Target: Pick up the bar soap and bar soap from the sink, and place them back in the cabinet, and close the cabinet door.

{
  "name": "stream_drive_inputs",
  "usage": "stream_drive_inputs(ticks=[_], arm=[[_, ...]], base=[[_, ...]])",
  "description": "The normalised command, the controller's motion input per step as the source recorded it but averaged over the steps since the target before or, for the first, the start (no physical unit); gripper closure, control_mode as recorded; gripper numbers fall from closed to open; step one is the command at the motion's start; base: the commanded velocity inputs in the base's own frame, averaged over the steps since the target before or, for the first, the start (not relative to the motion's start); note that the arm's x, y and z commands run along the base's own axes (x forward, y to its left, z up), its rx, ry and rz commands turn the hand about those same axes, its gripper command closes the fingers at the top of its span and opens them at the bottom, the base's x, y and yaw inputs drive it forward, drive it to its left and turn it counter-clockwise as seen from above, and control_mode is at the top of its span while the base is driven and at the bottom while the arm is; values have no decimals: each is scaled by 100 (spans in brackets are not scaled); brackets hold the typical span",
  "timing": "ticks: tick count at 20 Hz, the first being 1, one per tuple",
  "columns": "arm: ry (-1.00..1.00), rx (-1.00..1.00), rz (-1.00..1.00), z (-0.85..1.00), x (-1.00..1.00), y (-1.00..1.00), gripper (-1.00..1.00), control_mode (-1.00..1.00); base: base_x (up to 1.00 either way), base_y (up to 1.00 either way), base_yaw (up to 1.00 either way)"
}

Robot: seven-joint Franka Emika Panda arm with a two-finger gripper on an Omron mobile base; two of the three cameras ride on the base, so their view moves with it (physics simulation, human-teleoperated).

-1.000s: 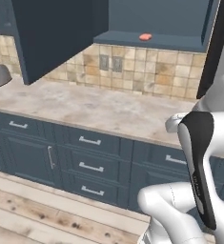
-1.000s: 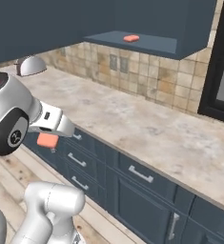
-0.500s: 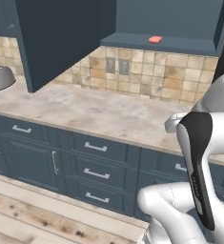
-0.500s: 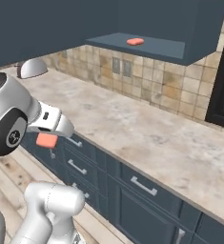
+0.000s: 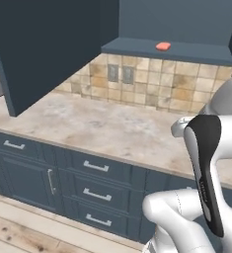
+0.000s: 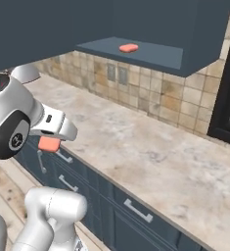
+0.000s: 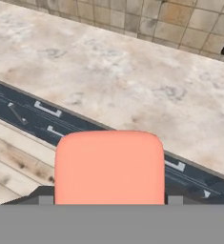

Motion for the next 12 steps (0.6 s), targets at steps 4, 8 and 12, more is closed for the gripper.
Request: stream_drive_inputs(ticks=[4, 8, 12], arm=[[0, 0, 0, 0, 0, 0, 100, 100], [0, 0, 0, 0, 0, 0, 100, 100], [0, 0, 0, 0, 0, 0, 100, 100]], base=[[26, 25, 5], [14, 28, 5], [37, 15, 1]])
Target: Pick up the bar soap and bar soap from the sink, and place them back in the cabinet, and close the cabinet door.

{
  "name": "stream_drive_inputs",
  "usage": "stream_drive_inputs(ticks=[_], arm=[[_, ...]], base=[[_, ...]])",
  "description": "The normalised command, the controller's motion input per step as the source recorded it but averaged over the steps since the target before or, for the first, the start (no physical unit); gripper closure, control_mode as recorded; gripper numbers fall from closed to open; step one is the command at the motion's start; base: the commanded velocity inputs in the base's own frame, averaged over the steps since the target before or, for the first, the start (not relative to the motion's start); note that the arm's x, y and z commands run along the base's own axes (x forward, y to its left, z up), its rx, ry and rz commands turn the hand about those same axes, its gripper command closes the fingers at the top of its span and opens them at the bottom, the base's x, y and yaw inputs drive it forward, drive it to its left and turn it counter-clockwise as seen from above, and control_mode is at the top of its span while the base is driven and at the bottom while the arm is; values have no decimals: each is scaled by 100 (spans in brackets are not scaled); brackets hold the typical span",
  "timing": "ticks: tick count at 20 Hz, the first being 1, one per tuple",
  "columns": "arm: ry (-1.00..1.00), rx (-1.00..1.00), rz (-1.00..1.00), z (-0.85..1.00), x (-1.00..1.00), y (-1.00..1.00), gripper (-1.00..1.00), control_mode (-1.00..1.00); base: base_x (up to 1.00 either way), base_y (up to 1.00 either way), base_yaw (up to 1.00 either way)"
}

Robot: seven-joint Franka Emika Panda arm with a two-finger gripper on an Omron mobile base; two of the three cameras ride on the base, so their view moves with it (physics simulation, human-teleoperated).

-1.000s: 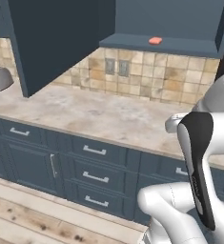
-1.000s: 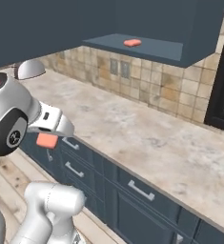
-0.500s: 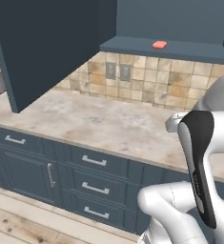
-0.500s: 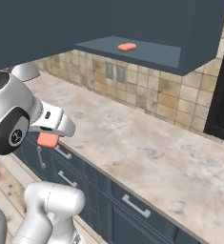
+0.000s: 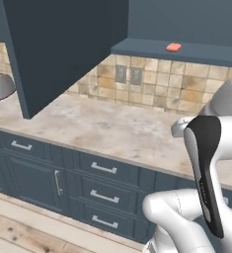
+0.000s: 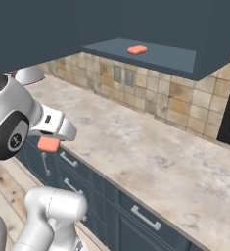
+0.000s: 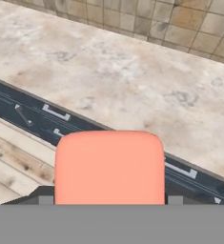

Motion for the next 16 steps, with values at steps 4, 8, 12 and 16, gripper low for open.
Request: stream_drive_inputs(ticks=[4, 8, 12, 16], arm=[[0, 0, 0, 0, 0, 0, 100, 100], [0, 0, 0, 0, 0, 0, 100, 100], [0, 0, 0, 0, 0, 0, 100, 100], [0, 0, 0, 0, 0, 0, 100, 100]], base=[[51, 8, 0], [52, 8, 0], [43, 9, 0], [33, 13, 0]])
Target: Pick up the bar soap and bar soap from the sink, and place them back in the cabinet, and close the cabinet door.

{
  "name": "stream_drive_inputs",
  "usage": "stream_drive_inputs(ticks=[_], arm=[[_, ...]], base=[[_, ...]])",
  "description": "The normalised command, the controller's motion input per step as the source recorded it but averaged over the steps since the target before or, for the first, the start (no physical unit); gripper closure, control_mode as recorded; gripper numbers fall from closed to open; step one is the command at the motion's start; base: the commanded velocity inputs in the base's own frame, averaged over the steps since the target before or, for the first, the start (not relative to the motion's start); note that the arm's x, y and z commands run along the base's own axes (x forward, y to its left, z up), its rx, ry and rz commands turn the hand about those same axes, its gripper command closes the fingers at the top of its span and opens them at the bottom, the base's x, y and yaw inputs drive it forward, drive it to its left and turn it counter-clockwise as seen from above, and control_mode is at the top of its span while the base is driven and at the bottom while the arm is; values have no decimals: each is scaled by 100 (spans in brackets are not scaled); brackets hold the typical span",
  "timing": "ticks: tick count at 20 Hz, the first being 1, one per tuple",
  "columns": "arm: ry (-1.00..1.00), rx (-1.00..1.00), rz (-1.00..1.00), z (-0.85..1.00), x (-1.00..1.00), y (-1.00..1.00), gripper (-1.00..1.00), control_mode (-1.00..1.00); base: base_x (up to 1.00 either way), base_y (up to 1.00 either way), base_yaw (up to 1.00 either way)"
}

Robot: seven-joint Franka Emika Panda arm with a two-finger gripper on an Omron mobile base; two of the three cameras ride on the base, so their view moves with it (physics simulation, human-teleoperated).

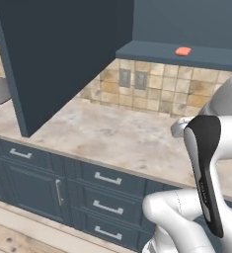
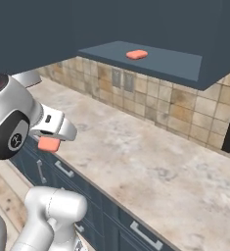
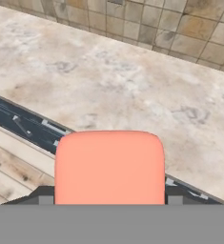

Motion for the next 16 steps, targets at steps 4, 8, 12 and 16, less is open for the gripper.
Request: stream_drive_inputs(ticks=[4, 8, 12, 16], arm=[[0, 0, 0, 0, 0, 0, 100, 100], [0, 0, 0, 0, 0, 0, 100, 100], [0, 0, 0, 0, 0, 0, 100, 100], [0, 0, 0, 0, 0, 0, 100, 100]], base=[[24, 21, 0], [39, 18, 0], [41, 5, 0], [31, 1, 0]])
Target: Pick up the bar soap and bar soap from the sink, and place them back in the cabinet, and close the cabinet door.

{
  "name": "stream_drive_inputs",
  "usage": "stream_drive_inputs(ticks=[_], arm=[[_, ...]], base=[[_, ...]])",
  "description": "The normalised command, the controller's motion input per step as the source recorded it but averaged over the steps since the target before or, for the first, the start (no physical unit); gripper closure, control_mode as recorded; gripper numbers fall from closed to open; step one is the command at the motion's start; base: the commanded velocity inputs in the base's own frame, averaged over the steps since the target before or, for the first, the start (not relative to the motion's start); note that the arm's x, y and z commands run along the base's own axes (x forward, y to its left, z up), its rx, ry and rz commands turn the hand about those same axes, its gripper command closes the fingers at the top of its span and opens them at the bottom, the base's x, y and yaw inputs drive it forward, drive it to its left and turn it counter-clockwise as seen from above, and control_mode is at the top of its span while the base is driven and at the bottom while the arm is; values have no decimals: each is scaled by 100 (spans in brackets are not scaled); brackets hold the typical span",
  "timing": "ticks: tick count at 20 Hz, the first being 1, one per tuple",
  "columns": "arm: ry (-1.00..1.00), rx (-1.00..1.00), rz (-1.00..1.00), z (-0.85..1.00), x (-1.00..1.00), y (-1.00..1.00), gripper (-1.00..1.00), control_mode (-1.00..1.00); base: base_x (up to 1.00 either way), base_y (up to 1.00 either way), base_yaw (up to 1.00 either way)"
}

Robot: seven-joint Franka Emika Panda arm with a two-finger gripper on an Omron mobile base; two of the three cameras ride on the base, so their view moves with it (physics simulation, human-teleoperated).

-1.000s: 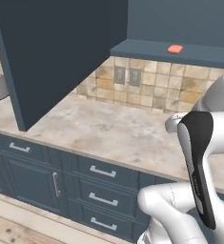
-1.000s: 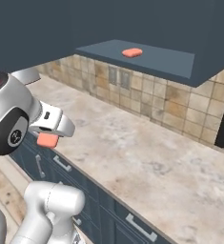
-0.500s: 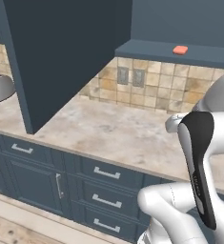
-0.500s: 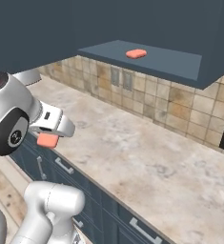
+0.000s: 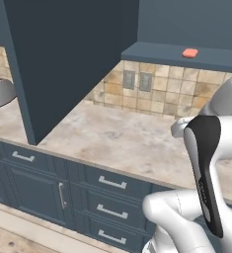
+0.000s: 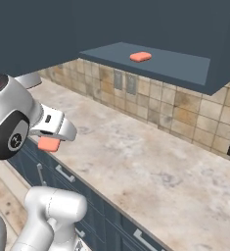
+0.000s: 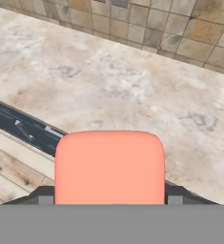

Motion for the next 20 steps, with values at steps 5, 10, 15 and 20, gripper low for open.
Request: stream_drive_inputs(ticks=[5, 10, 15, 20], arm=[[0, 0, 0, 0, 0, 0, 100, 100], [0, 0, 0, 0, 0, 0, 100, 100], [0, 0, 0, 0, 0, 0, 100, 100], [0, 0, 0, 0, 0, 0, 100, 100]], base=[[12, 0, 0], [0, 0, 0], [0, 0, 0], [0, 0, 0]])
